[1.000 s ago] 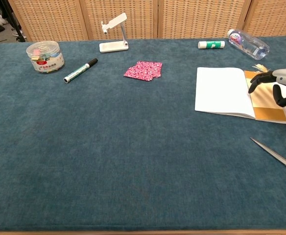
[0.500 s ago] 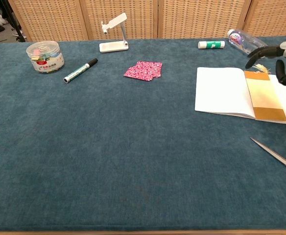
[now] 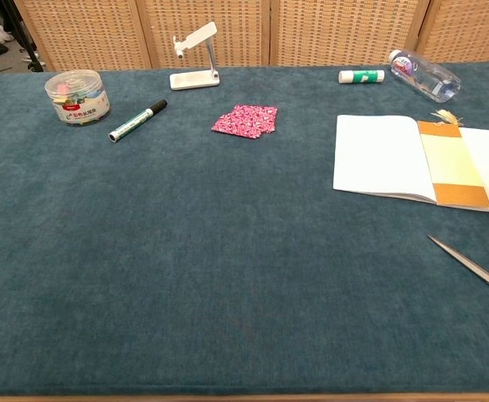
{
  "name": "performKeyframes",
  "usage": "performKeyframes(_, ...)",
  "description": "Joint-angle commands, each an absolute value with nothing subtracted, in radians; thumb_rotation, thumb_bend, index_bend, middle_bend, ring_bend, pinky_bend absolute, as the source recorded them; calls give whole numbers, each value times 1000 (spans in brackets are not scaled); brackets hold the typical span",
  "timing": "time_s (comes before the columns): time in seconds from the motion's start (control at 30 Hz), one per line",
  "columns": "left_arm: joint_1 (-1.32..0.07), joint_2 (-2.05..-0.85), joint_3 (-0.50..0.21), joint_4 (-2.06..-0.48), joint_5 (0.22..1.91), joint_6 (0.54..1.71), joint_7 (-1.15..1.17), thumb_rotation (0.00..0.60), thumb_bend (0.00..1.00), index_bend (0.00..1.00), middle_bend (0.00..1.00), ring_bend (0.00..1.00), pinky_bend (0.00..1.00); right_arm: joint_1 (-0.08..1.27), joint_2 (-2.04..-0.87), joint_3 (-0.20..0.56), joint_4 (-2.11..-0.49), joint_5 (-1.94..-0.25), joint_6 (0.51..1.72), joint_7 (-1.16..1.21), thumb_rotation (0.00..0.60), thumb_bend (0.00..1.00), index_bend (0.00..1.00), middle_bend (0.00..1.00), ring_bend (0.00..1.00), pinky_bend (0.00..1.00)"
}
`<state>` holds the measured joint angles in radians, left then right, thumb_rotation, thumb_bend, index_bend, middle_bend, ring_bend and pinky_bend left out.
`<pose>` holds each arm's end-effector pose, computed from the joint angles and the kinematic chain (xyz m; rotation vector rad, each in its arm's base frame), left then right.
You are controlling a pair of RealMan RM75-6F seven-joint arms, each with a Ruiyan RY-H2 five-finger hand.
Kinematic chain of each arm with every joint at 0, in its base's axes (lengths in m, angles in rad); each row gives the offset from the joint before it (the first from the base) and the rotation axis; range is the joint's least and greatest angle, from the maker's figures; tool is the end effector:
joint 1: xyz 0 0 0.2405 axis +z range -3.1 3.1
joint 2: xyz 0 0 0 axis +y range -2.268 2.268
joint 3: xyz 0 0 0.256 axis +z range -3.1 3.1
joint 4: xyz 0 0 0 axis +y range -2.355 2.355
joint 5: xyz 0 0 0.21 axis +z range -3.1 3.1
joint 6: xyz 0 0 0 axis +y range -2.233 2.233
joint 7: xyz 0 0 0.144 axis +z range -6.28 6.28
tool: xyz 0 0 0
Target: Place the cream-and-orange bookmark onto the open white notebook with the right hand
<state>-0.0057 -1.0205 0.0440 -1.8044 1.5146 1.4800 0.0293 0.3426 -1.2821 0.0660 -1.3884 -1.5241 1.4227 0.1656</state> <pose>-0.2977 0.1351 0.1597 -1.3809 -1.0721 -0.8361 -0.2802 -0.2665 0.1198 1.5296 -0.8517 1.1509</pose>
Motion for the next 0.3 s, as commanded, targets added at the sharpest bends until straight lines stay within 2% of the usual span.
performKeyframes(0.03, 6, -1040, 32, -1794, 1512, 1511, 51, 600, 0, 0, 0, 0, 0, 274, -1274, 44, -1414, -1540, 1503, 146, 600, 0, 139, 0, 0, 0)
performKeyframes(0.3, 27, -1074, 14, -1773, 1513, 1567, 64, 600, 0, 0, 0, 0, 0, 172, -1269, 30, -1511, -1510, 1598, 33, 600, 0, 40, 0, 0, 0)
